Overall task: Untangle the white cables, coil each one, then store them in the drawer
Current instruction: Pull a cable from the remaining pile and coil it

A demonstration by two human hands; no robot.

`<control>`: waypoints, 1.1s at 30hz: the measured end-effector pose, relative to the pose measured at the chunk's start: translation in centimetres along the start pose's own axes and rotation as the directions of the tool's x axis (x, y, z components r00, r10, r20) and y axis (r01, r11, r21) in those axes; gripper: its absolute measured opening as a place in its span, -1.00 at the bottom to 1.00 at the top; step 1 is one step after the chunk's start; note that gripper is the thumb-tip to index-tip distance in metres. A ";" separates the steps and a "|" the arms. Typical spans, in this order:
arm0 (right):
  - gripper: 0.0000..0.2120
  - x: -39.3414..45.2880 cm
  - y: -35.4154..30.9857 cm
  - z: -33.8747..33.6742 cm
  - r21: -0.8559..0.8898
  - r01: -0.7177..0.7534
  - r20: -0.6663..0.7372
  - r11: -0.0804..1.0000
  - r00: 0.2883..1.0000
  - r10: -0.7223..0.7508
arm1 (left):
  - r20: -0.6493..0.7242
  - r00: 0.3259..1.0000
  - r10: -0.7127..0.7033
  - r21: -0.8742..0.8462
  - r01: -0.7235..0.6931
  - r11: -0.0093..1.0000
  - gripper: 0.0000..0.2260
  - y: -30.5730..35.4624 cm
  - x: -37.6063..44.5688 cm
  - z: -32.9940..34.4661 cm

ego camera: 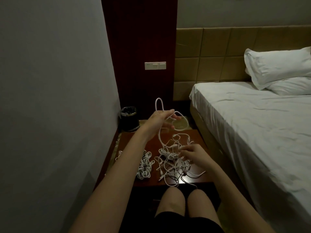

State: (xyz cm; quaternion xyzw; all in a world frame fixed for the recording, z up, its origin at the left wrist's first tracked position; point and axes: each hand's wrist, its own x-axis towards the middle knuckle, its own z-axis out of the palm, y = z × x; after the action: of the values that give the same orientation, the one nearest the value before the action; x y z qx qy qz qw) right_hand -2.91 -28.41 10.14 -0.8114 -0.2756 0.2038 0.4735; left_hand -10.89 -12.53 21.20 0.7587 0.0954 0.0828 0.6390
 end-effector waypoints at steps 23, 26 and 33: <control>-0.80 7.6 2.2 6.3 -0.436 0.042 0.175 0.899 0.984 0.039 | -0.197 0.970 0.144 -0.319 -0.203 0.926 -0.79 1.3 5.3 -4.6; -0.64 7.8 2.9 3.4 0.018 -0.136 -0.056 0.991 0.989 0.136 | -0.233 0.963 0.134 -0.140 -0.169 0.976 -0.80 -0.8 5.7 -6.5; -0.82 9.6 4.8 2.9 -0.233 -0.149 -0.004 0.961 0.988 0.152 | -0.174 0.984 0.034 -0.139 -0.059 0.989 -0.77 -3.6 6.1 -4.8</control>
State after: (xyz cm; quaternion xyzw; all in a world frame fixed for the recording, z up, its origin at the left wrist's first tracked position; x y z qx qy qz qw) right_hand 3.92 -22.28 3.86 -0.8783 -0.2386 0.2114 0.3563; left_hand -6.36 -5.79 18.45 0.7027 0.1262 0.1693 0.6795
